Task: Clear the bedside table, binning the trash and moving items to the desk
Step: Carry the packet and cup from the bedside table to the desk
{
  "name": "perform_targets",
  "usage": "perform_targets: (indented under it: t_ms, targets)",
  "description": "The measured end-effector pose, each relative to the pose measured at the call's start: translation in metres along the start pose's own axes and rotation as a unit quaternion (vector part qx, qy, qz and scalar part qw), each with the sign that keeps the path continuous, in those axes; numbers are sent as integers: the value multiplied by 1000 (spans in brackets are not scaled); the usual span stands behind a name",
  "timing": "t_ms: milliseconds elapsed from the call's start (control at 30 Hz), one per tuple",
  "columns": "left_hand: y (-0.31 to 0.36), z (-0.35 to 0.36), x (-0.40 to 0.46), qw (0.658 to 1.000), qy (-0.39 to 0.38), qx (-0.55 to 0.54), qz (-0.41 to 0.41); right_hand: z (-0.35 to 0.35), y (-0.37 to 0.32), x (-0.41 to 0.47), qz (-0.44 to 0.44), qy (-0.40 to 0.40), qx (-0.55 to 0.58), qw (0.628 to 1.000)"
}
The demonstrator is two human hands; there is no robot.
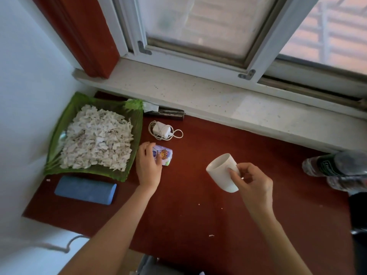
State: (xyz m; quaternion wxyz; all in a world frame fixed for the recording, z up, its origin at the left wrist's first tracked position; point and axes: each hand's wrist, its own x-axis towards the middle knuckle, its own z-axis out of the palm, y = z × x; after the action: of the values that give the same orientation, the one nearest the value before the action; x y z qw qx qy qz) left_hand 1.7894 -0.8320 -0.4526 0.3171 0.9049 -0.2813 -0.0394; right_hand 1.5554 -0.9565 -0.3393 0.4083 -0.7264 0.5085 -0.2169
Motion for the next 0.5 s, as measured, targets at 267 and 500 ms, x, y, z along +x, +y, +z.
perform_targets:
  t_ms: [267,500]
  targets:
    - [-25,-1,-14,965,-96,144,197,4,-5,-3,14,27,1,1000]
    - [-19,1,-10,966,-107,173,162,4,0,-15,39,51,-2,998]
